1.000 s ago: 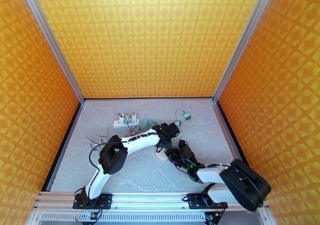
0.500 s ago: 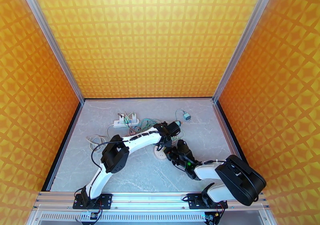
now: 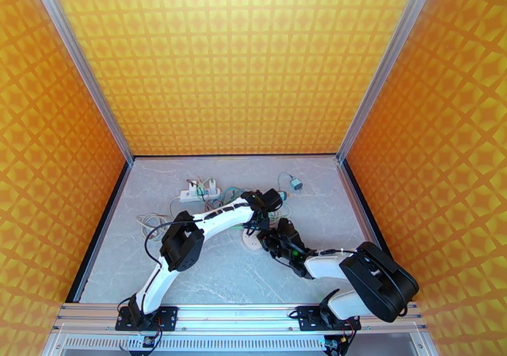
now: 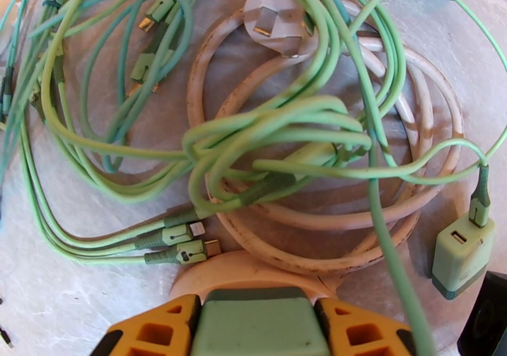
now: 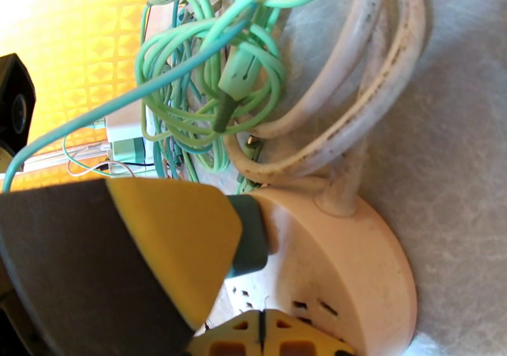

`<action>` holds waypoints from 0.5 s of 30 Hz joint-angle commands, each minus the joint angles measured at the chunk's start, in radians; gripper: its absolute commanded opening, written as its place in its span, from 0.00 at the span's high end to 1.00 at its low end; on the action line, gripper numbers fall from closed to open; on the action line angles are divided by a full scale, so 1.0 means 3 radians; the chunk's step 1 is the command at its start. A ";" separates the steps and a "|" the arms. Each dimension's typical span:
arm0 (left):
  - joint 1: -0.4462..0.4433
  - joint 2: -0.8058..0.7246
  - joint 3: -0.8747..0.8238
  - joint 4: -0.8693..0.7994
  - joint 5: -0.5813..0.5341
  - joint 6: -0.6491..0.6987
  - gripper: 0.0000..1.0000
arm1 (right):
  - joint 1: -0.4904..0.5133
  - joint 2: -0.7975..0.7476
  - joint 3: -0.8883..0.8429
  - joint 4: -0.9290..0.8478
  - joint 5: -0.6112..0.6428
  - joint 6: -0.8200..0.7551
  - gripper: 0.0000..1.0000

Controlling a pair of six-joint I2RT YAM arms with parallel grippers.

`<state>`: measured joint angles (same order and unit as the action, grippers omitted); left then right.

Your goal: Pull the plug off the socket

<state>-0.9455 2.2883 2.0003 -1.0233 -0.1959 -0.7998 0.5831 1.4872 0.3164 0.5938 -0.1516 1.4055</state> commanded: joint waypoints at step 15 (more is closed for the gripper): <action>-0.0089 -0.0094 0.0136 -0.0172 0.0193 -0.0049 0.89 | 0.0030 0.0302 -0.0119 -0.1208 0.0101 -0.0110 1.00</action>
<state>-0.9565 2.3306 2.0853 -1.1019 -0.2363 -0.7975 0.5827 1.4914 0.3237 0.5861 -0.1535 1.4044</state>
